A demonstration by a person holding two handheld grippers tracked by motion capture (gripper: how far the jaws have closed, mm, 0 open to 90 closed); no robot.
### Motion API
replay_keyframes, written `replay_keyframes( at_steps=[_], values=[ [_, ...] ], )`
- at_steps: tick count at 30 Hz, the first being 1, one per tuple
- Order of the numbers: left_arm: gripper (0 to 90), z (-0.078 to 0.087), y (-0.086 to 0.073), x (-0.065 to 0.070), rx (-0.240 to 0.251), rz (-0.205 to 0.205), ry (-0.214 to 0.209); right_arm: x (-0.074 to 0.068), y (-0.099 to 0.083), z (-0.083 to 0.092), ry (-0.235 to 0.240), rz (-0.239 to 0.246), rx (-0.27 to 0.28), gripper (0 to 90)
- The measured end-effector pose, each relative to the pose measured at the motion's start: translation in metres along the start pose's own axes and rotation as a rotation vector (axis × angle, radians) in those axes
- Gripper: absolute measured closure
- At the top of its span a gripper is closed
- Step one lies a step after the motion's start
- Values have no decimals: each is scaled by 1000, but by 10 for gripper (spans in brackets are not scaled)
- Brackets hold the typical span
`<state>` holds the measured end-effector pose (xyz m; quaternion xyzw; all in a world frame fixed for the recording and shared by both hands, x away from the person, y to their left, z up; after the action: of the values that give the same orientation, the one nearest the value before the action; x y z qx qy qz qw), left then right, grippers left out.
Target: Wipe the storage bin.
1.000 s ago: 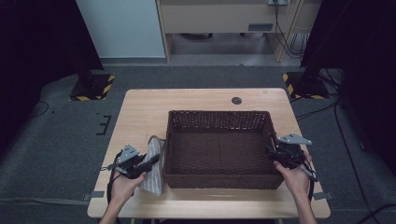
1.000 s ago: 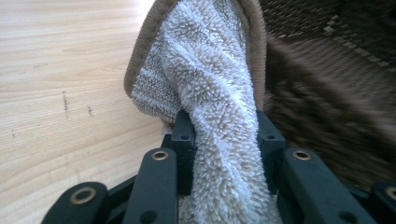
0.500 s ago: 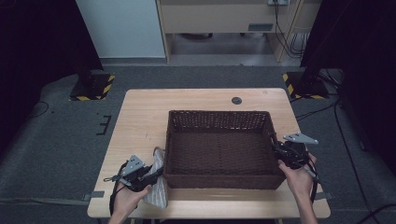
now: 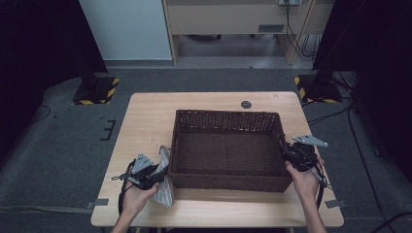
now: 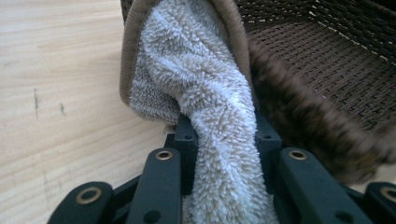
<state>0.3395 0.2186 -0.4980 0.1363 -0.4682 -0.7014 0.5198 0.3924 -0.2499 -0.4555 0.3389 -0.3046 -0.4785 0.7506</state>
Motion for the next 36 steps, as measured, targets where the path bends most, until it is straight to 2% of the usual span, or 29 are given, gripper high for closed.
replay_keyframes(
  at_steps=[4, 8, 10, 13, 16, 18, 20, 22, 23, 25, 29, 31, 34, 36],
  values=[
    [691, -14, -17, -7, -86, 7, 22, -1, -1, 0, 11, 23, 12, 645],
    [690, -15, -18, -12, -109, 23, 20, 0, -1, 0, 23, 25, 20, 617],
    [689, -9, -13, -12, -78, 29, 17, 0, -1, 1, 25, 34, 31, 582],
    [688, 9, 0, -11, 1, 36, 4, 1, -1, 6, 27, 72, 66, 544],
    [687, 29, 15, -9, 78, 42, -19, 3, -2, 9, 41, 79, 69, 503],
    [687, 42, 25, -3, 124, 44, -46, 3, -4, 10, 51, 85, 66, 478],
    [686, 49, 30, 1, 146, 53, -74, 3, -4, 9, 60, 86, 65, 460],
    [685, 54, 34, 9, 163, 65, -121, 2, -5, 8, 65, 84, 60, 447],
    [685, 54, 33, 12, 162, 65, -127, 1, -5, 8, 70, 84, 57, 440],
    [683, 49, 29, 18, 145, 40, -105, 1, -5, 7, 70, 92, 57, 432],
    [680, 45, 22, 13, 154, 72, -94, 1, -5, 8, 75, 92, 58, 420],
    [681, 44, 17, 10, 142, 76, -78, 1, -6, 8, 76, 85, 59, 415],
    [682, 37, 7, 3, 95, 92, -53, 1, -6, 8, 76, 87, 60, 411],
    [683, 28, -2, 1, 31, 83, -40, 1, -6, 8, 74, 90, 61, 409]
  ],
)
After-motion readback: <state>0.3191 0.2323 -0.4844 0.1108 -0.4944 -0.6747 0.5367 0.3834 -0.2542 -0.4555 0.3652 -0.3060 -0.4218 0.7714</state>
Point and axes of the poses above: each handheld gripper's, and its own axes: z roughly backward along the jaws, y roughly out of its top, x roughly to its right, the point moved 2 cm from there along -z, roughly forward along the jaws, and after that the axes turned 11 degrees about z, right-handed, at the moved point
